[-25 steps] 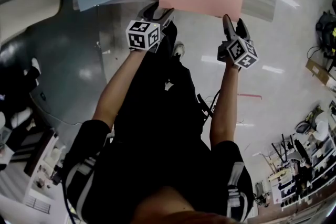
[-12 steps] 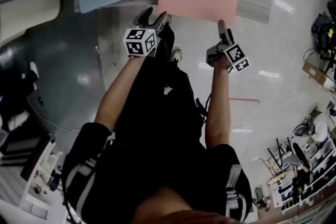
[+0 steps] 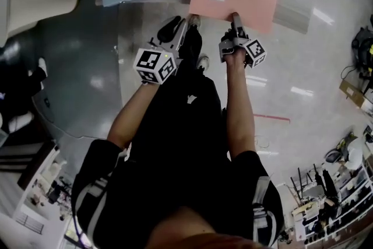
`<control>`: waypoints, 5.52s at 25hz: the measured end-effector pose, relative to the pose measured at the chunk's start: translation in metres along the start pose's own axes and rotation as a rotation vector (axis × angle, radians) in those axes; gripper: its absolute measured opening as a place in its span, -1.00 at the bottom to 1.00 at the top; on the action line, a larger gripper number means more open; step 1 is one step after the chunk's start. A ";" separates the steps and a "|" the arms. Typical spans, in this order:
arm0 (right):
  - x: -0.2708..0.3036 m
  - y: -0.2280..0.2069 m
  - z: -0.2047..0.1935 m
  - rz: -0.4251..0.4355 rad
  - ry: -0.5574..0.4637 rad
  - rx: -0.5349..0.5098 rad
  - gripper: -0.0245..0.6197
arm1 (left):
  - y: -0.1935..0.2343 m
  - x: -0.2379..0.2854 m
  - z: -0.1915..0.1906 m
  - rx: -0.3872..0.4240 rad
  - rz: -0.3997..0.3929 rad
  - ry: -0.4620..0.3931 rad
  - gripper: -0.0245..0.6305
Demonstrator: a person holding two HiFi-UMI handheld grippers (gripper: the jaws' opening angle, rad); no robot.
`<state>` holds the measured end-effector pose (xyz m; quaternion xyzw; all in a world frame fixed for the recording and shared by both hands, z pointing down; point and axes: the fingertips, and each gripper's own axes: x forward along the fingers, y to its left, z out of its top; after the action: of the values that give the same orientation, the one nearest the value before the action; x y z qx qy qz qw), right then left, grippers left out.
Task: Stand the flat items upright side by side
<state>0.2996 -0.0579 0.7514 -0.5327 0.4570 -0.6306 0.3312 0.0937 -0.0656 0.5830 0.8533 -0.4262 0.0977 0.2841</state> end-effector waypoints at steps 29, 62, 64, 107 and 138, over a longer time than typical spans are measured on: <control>-0.053 0.208 -0.026 -0.215 -0.298 -1.525 -0.03 | -0.068 -0.140 0.136 0.096 0.006 -0.356 -0.69; 0.103 0.207 0.068 -0.628 -0.433 -1.288 -0.05 | 0.046 -0.023 0.238 0.093 -0.095 -0.290 -0.73; 0.113 0.210 0.076 -0.630 -0.431 -1.285 -0.05 | 0.049 -0.014 0.243 0.092 -0.089 -0.286 -0.73; 0.108 0.241 -0.172 -0.106 0.031 -1.437 0.04 | 0.222 -0.125 0.183 -0.034 0.195 -0.306 -0.73; 0.109 0.116 -0.210 -0.179 0.462 -1.240 0.08 | 0.306 -0.076 -0.007 -0.155 0.083 0.190 -0.04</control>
<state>0.0637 -0.1519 0.6807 -0.5117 0.7480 -0.3742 -0.1965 -0.1926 -0.1563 0.6804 0.7973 -0.4386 0.1564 0.3842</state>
